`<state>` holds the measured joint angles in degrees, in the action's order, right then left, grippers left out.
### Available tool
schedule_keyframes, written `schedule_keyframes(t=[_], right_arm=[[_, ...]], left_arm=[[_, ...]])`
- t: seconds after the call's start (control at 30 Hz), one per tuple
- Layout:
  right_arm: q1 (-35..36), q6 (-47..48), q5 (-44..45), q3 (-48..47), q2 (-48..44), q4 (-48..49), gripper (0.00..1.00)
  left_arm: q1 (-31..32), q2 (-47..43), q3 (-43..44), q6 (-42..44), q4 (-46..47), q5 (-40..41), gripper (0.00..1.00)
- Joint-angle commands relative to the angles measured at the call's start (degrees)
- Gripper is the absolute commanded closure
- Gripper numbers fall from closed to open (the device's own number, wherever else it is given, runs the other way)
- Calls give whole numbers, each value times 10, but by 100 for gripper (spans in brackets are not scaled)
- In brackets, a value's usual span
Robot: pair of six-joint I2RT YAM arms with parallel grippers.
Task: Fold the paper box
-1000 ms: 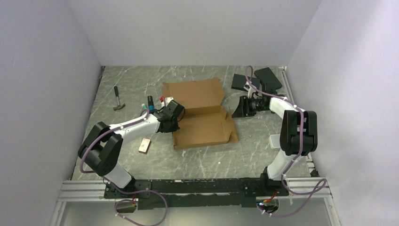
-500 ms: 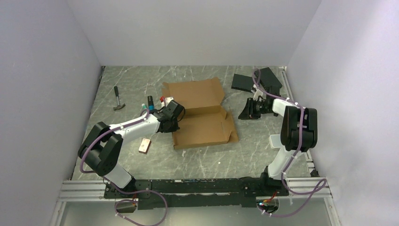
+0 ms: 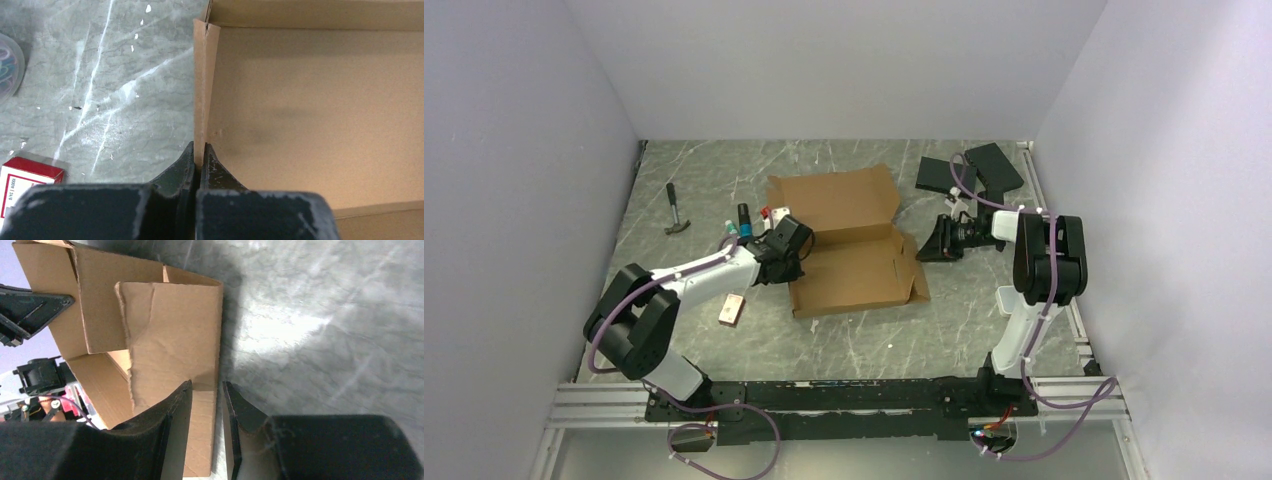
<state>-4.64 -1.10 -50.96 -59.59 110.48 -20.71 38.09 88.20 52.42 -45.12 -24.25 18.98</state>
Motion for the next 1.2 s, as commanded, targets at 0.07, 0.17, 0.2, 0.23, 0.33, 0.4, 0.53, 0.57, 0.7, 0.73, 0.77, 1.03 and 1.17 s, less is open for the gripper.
schedule_keyframes(t=[0.07, 0.17, 0.2, 0.23, 0.33, 0.4, 0.53, 0.57, 0.7, 0.73, 0.77, 1.03, 1.17], right_arm=[[11, -4, -29, 2, 24, 2, 68], [11, -6, -52, 3, 19, 6, 68], [11, -6, -56, 2, 18, 5, 67], [10, -4, -58, 0, 18, 3, 65], [3, 6, -64, -6, -1, -8, 51], [1, 6, -54, 0, -24, -5, 37], [2, 6, -24, 5, -48, -3, 24], [2, 6, -24, 3, -47, -7, 23], [22, 33, -16, -2, -64, -21, 1], [32, 36, -5, -3, -74, -22, 1], [43, 39, 6, -4, -82, -23, 0], [73, 49, 63, 1, -148, -9, 0], [84, 57, 94, -3, -155, -14, 0]], left_arm=[[3, -32, -14, -21, 41, 16, 100], [3, -33, -19, -22, 44, 18, 100], [3, -36, -22, -22, 45, 20, 100], [3, -38, -25, -23, 48, 21, 100], [3, -51, -35, -27, 49, 29, 100], [3, -62, -42, -29, 53, 32, 100], [3, -73, -51, -34, 62, 28, 100], [3, -75, -52, -35, 64, 26, 100], [3, -80, -53, -43, 61, 25, 100], [3, -81, -53, -45, 59, 25, 100], [3, -83, -53, -48, 57, 25, 100], [3, -87, -46, -62, 35, 29, 100], [3, -88, -43, -66, 32, 27, 100]])
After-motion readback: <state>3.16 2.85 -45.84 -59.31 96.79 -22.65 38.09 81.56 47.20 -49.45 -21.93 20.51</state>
